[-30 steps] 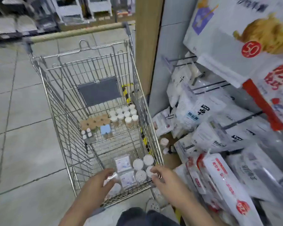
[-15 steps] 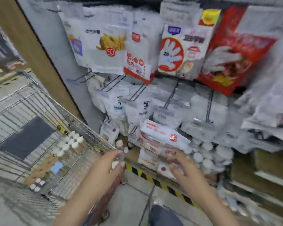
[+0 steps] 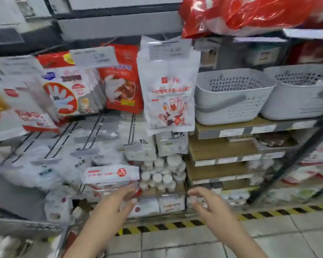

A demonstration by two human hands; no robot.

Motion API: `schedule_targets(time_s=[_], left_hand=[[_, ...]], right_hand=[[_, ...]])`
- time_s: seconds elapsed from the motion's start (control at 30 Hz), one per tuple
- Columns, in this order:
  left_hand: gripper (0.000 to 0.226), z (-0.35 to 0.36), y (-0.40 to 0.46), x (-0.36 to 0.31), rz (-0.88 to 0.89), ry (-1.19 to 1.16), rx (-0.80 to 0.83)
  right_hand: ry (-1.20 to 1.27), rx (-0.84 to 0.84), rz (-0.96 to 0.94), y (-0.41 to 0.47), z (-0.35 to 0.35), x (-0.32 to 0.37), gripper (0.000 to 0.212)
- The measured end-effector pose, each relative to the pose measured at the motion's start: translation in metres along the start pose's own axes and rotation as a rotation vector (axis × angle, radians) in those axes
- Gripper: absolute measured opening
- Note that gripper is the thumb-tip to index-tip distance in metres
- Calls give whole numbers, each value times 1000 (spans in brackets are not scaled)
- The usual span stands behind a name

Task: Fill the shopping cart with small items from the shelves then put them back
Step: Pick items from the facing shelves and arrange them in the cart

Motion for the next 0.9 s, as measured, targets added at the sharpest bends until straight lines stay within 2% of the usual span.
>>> schedule_targets(time_s=[0.17,0.3,0.47,0.53,0.9], left_hand=[[41,61,55,-128,170,130,-1],[44,134,85,-228,371,181,108],[44,193,112,-312,492,205,270],[42,201,125,-334,514,176,295],[29,182,246,-417,616,87,95]], right_hand=[[-29,-120,90,-25,-105,-79,13],[-40,-257,133,-47,-188,-139,16],[-83,-341,147,-57,-264,-182,22],[-86,-368,130,-54,-288,-193,18],[-21,-499,-1,30,-393,-219,20]])
Point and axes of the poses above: each hand's wrist, its own y-axis towards the middle knuckle, its own z-axis out of the palm, x = y × z, the point moved 2 cm from there along y, towards the middle knuckle, and after that the axes turned 6 degrees about -y, right-handed, at the moved point
